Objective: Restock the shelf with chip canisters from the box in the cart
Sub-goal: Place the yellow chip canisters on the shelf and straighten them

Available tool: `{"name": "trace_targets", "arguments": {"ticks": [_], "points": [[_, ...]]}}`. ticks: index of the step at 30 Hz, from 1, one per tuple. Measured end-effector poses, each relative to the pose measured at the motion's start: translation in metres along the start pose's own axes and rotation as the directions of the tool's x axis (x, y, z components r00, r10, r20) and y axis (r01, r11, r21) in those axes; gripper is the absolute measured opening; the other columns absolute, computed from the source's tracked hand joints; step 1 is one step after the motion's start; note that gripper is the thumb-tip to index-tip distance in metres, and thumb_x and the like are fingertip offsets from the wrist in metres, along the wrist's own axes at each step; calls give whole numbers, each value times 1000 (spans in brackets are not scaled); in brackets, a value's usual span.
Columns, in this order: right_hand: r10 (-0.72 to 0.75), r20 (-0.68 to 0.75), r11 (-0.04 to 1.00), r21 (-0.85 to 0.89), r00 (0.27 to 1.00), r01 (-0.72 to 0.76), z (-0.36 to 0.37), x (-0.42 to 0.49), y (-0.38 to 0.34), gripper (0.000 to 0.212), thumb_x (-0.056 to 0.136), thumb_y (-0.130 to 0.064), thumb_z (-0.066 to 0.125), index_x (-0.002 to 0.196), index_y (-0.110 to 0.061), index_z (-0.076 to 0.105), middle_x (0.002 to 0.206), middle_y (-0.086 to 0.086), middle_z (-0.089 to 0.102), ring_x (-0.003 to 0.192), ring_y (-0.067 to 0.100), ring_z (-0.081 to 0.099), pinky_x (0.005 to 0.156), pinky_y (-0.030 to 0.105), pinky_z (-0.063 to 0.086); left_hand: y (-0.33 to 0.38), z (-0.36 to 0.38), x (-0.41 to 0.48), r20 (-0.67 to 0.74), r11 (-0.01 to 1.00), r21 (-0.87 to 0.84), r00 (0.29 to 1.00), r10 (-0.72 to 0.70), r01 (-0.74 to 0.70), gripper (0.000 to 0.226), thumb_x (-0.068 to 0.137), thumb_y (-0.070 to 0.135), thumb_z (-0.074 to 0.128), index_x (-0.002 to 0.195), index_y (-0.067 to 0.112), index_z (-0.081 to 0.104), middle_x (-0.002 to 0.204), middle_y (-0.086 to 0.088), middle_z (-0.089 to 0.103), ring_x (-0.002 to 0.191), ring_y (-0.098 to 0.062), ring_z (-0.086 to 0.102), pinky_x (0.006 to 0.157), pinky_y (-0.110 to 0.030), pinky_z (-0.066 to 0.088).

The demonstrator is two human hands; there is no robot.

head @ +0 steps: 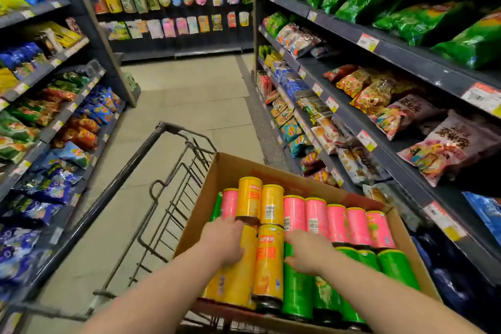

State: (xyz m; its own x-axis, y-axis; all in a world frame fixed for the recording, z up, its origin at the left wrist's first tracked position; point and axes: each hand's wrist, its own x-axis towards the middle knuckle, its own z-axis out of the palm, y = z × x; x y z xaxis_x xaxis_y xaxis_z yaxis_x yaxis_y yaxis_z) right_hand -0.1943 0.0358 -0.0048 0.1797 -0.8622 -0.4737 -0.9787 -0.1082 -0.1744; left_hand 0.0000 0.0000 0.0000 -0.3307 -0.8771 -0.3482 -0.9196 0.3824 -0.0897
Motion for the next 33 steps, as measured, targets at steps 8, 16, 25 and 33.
{"name": "trace_targets", "arguments": {"ticks": [8, 16, 25, 33], "points": [[182, 62, 969, 157, 981, -190, 23, 19, -19, 60, 89, -49, 53, 138, -21, 34, 137, 6, 50, 125, 28, 50, 100, 40, 42, -9, 20, 18, 188, 964, -221, 976, -110, 151, 86, 77, 69, 54, 141, 18, 28, 130, -4, 54, 116, -26, 56, 94, -41, 48], [388, 99, 779, 497, 916, -383, 72, 56, -33, 100, 51, -86, 56, 129, -23, 46, 121, 2, 58, 108, 24, 60, 89, 39, 52, -4, 33, 16, 265, 910, -348, 955, -133, 223, 127, 61, 85, 54, 150, 20, -8, 137, -5, 50, 120, -25, 54, 95, -41, 48], [519, 83, 753, 428, 851, -500, 53, 51, -53, 78, 65, -68, 67, 124, -19, 50, 117, 2, 58, 105, 22, 60, 82, 32, 52, -6, 43, 18, 315, 771, -558, 938, -147, 308, 122, 72, 64, 67, 149, 21, -16, 140, -7, 46, 124, -25, 51, 98, -36, 46], [550, 129, 644, 565, 825, -517, 47, 46, -58, 74, 71, -50, 72, 127, -18, 35, 123, 4, 56, 113, 25, 58, 88, 34, 48, -9, 40, 16, 352, 590, -722, 926, -137, 361, 118, 74, 49, 73, 149, 29, -15, 144, -10, 38, 127, -28, 46, 103, -41, 43]]}}
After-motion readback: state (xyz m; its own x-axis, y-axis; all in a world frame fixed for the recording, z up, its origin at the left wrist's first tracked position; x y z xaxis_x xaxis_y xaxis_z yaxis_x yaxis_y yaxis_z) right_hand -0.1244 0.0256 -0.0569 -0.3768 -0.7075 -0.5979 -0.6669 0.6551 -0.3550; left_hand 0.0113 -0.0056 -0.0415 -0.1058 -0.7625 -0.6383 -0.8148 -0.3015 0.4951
